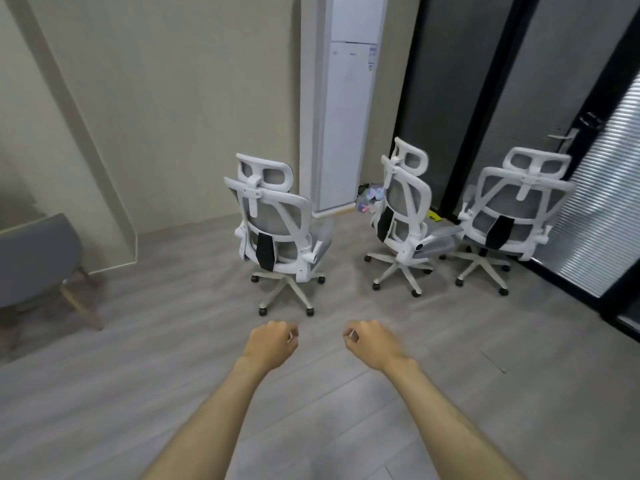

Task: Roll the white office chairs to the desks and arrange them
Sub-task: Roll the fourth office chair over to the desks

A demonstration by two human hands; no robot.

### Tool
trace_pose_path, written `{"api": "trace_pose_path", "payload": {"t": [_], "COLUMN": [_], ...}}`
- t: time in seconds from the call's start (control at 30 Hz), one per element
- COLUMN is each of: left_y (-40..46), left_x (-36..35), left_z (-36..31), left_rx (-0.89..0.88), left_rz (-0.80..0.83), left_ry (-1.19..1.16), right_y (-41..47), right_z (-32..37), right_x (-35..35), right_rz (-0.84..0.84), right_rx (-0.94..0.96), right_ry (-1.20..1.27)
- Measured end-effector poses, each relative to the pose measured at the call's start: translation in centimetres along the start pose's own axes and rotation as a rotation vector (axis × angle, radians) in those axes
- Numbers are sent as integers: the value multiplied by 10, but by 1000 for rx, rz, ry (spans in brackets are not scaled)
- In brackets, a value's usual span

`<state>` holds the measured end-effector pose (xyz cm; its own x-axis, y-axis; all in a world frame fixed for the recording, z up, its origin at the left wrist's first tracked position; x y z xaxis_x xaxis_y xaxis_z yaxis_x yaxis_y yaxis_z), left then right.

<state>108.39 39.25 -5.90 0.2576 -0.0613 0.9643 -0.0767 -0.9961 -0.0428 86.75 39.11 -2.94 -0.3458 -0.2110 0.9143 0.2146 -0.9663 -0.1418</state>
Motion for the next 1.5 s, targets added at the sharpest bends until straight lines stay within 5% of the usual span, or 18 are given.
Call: {"api": "trace_pose_path", "payload": {"t": [0.8,1.13,1.37,1.5], "left_y": [493,673,769,800], "left_x": [146,194,185,187], "left_z": [195,300,345,363], "left_rx": [98,-83,-215,-237], "left_rz": [-110,-228,-175,-172], "left_ry": [49,56,-51,-60], "right_y": [569,747,838,858], "right_z": [105,202,215,207], "right_x": [66,84,55,53], "right_rz": [8,-278,-72,-178], "right_rx": [126,335,197,98], "right_ry": [154,103,-1,-40]}}
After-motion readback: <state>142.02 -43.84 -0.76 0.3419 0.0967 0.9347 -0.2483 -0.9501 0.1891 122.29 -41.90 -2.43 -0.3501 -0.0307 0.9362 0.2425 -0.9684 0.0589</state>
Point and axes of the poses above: each hand's wrist, its own y-axis towards the middle knuckle, its own x-axis out of the back of the hand, z = x × y, the point moved 8 cm from there along y, towards the middle knuckle, and after that the axes turned 2 degrees about -z, right-handed, at the moved point
